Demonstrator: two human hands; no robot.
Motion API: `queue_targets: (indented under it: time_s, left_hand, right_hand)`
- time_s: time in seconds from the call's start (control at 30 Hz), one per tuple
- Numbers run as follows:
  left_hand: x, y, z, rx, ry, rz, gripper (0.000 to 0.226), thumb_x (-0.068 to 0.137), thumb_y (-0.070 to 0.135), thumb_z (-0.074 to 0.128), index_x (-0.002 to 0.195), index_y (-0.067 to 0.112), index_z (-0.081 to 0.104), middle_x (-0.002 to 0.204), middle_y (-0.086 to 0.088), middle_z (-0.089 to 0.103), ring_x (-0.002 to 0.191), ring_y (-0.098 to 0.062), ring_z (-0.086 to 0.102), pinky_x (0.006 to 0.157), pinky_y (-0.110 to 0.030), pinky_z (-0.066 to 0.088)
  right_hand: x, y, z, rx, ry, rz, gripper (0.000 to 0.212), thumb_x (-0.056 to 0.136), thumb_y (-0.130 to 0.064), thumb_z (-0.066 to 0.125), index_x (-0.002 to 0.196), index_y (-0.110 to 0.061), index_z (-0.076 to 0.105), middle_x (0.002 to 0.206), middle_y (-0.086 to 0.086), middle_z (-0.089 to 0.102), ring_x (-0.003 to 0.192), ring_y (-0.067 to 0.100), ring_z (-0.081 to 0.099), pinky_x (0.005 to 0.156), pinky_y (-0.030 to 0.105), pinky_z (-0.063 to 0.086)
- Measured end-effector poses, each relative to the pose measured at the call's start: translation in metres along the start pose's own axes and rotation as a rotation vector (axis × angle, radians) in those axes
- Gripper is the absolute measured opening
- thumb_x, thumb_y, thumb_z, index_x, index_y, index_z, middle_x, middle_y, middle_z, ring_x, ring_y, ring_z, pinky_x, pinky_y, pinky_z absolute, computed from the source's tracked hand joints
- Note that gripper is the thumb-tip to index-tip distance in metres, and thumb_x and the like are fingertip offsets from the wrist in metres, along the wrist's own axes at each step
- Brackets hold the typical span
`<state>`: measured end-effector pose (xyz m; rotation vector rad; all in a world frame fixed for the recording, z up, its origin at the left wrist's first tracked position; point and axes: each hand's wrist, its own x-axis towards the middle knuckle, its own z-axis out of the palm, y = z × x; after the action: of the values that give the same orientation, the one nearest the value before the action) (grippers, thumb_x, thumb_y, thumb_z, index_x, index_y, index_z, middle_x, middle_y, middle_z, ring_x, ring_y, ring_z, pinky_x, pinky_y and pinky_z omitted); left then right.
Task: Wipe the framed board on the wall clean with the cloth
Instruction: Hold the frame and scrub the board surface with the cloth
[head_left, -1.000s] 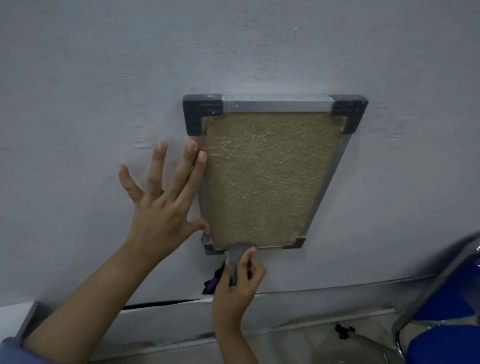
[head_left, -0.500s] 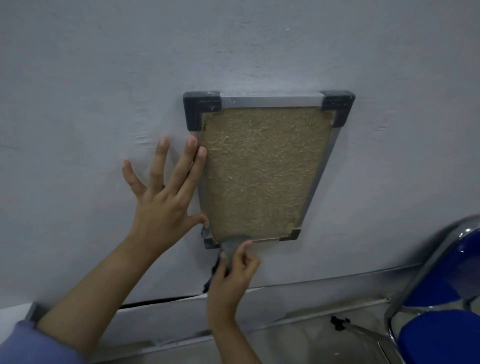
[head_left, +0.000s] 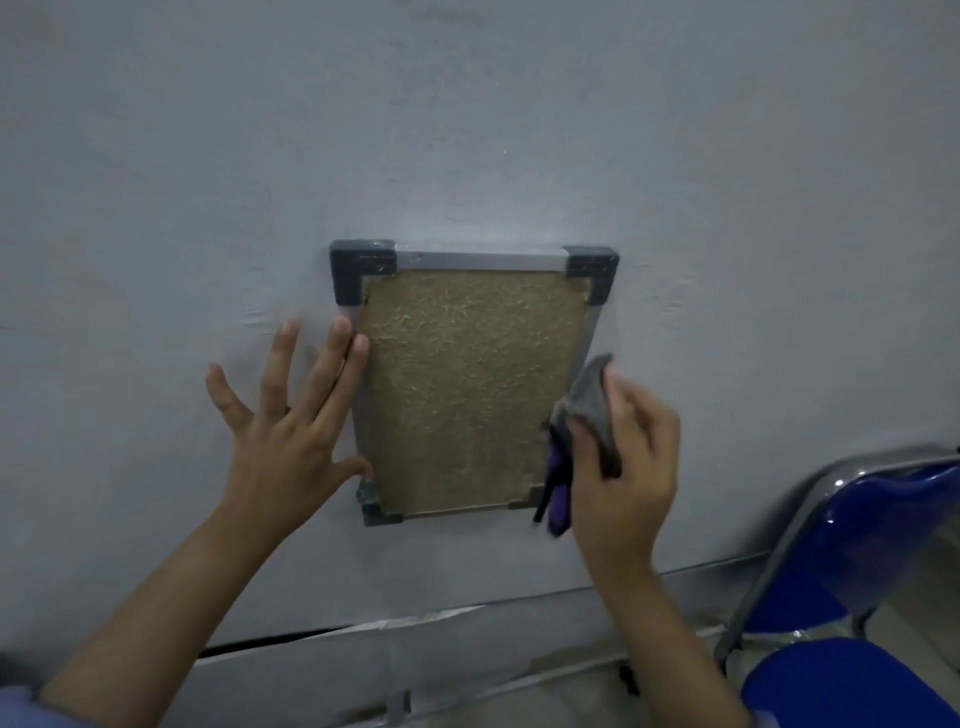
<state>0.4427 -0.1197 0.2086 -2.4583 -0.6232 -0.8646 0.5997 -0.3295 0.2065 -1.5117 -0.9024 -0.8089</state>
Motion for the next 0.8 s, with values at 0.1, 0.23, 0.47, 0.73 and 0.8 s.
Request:
queue_targets:
  time_s: [0.1, 0.23, 0.47, 0.73, 0.8]
  left_hand:
    - [0.000, 0.001, -0.001, 0.015, 0.003, -0.008, 0.146, 0.039, 0.049, 0.091, 0.153, 0.015, 0.006, 0.161, 0.000, -0.003, 0.146, -0.031, -0.006, 0.091, -0.080, 0.015]
    - [0.000, 0.002, -0.001, 0.018, -0.005, -0.013, 0.149, 0.037, 0.048, 0.092, 0.153, 0.016, 0.005, 0.161, 0.001, -0.005, 0.146, -0.030, -0.005, 0.091, -0.080, 0.014]
    - [0.001, 0.001, -0.002, 0.024, -0.003, 0.001, 0.149, 0.038, 0.051, 0.090, 0.153, 0.016, 0.002, 0.161, 0.001, -0.008, 0.146, -0.028, -0.008, 0.089, -0.080, 0.015]
    - [0.001, 0.002, -0.002, 0.027, 0.021, -0.003, 0.146, 0.039, 0.052, 0.090, 0.153, 0.016, 0.006, 0.161, 0.001, -0.005, 0.147, -0.027, -0.003, 0.093, -0.079, 0.011]
    - [0.000, 0.002, -0.003, 0.031, 0.027, -0.004, 0.145, 0.041, 0.052, 0.090, 0.153, 0.016, 0.006, 0.161, 0.001, -0.005, 0.147, -0.027, -0.002, 0.093, -0.078, 0.011]
  right_hand:
    - [0.050, 0.024, -0.002, -0.170, -0.122, -0.315, 0.040, 0.087, 0.009, 0.061, 0.126, 0.008, 0.053, 0.121, 0.022, 0.054, 0.113, 0.028, 0.051, 0.097, 0.034, 0.047]
    - [0.041, 0.063, 0.007, -0.277, -0.234, -0.489, 0.034, 0.091, 0.013, 0.048, 0.124, 0.007, 0.056, 0.126, 0.022, 0.056, 0.107, 0.037, 0.054, 0.099, 0.038, 0.042]
    - [-0.068, 0.100, -0.001, -0.312, -0.580, -0.448, 0.035, 0.087, 0.008, 0.047, 0.118, 0.003, 0.063, 0.127, 0.014, 0.058, 0.106, 0.028, 0.049, 0.084, 0.041, 0.053]
    - [0.038, 0.031, -0.001, -0.097, -0.165, -0.501, 0.044, 0.084, 0.013, 0.061, 0.127, 0.006, 0.052, 0.126, 0.021, 0.053, 0.103, 0.034, 0.055, 0.093, 0.032, 0.042]
    - [0.077, 0.022, 0.010, -0.109, -0.071, -0.518, 0.042, 0.081, 0.015, 0.064, 0.122, 0.009, 0.056, 0.123, 0.024, 0.057, 0.107, 0.032, 0.053, 0.094, 0.033, 0.042]
